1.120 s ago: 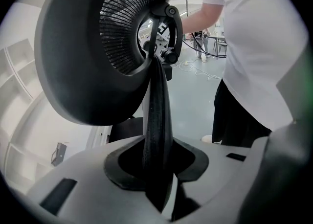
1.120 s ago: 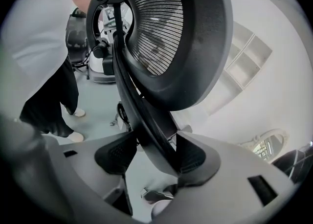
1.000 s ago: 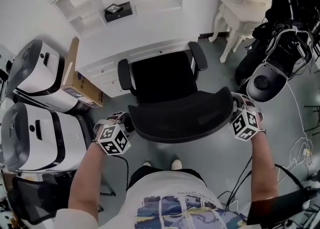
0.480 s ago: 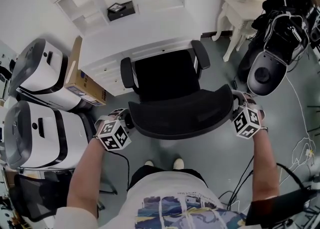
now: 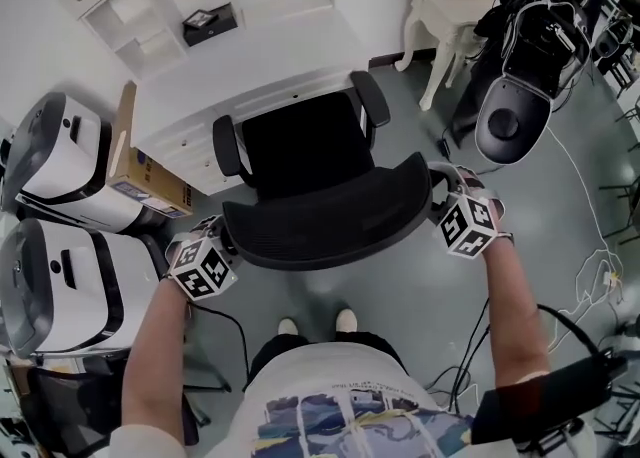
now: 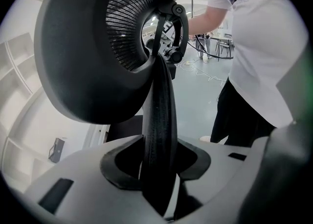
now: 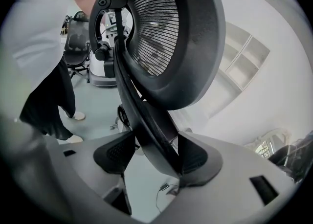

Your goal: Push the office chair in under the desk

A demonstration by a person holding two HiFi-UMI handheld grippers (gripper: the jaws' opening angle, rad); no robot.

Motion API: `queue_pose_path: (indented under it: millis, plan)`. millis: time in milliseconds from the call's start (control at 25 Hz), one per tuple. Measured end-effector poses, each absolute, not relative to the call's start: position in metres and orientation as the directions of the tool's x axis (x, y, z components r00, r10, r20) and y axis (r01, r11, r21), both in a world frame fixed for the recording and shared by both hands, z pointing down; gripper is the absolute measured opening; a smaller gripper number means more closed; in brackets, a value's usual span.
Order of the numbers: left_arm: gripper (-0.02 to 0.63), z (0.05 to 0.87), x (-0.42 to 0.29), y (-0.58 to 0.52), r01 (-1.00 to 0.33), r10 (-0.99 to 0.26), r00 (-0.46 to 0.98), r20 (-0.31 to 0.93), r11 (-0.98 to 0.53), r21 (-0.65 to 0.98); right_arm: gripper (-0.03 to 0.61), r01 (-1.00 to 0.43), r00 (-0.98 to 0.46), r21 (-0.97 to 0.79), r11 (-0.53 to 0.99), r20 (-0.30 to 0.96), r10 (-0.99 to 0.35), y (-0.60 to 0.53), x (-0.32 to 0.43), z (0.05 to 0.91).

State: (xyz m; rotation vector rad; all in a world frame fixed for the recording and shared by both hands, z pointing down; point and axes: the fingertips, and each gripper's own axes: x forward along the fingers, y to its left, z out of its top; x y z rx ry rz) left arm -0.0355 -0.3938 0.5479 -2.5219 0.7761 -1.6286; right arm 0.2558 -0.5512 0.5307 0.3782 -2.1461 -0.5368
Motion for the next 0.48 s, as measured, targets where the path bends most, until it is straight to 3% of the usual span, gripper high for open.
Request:
queue_pose_path:
  millis: [480]
  plan:
    - [0.186, 0.5483, -0.035, -0.3981, -0.422, -0.439, 0.29, 0.85, -0.856, -0.299, 0.293, -0.093, -0.58, 0.505, 0.858, 0.673, -0.459, -0.5515, 0.2584, 0.5298]
